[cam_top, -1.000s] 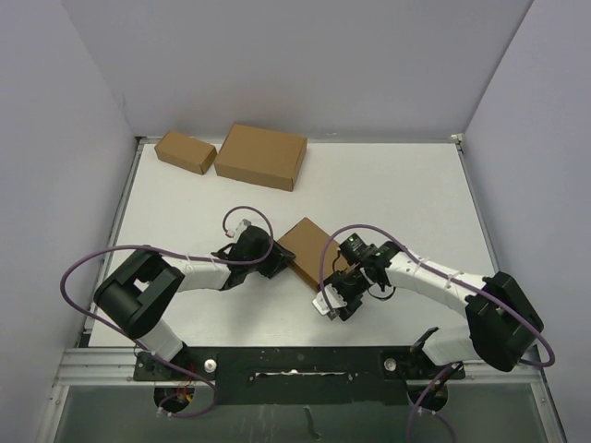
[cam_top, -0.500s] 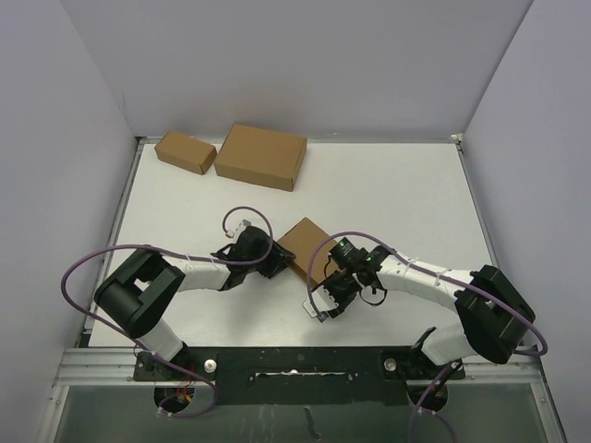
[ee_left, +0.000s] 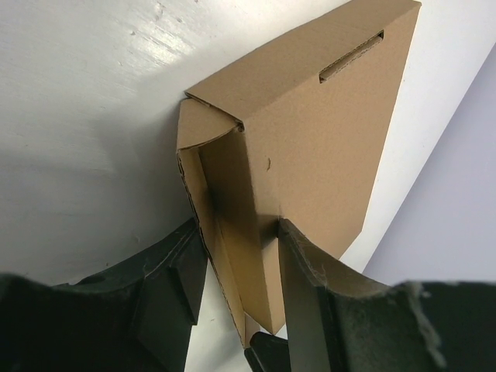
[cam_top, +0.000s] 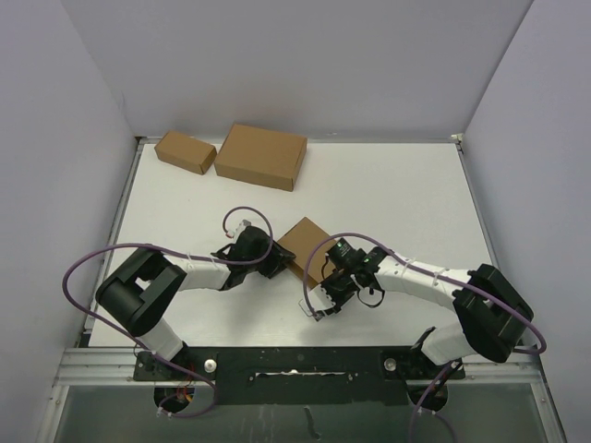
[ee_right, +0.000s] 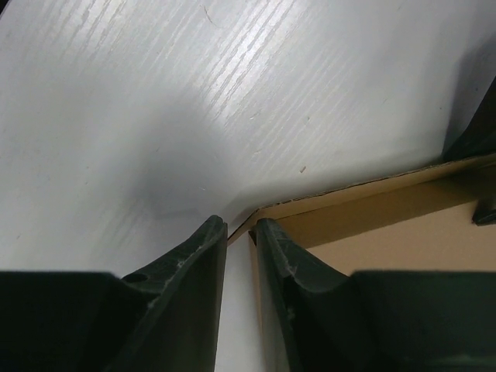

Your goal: Fold the paper box

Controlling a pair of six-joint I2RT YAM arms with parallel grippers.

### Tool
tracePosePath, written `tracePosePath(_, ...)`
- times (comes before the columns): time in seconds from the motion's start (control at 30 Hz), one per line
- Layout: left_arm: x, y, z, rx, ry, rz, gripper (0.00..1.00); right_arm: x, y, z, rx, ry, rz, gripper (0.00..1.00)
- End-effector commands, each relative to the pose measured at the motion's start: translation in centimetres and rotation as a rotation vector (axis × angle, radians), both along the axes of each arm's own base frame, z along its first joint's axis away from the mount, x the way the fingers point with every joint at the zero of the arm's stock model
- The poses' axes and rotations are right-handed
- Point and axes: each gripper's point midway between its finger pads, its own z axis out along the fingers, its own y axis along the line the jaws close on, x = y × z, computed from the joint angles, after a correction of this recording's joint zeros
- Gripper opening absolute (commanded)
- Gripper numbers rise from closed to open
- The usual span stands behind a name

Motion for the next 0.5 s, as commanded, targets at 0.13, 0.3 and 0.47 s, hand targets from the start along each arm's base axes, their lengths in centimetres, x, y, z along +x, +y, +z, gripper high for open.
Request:
tracePosePath(0.13,-0.93,1.19,-2.39,0.057,0.053,0.004,0.38,0.67,0.79,0.23,0.013,-0.035,-0.015,0.19)
tracePosePath(0.3,-0.91,1.25,-2.54,0.057,0.057,0.005,0.38,0.84,0.86,0.21,0.01,-0.039,-0.025,0.17)
tracePosePath(0.47,-0.94,1.21,-2.6,0.056,0.058,0.001,0.37,0.87,0.95,0.11,0.005,-0.038,-0.028,0.14)
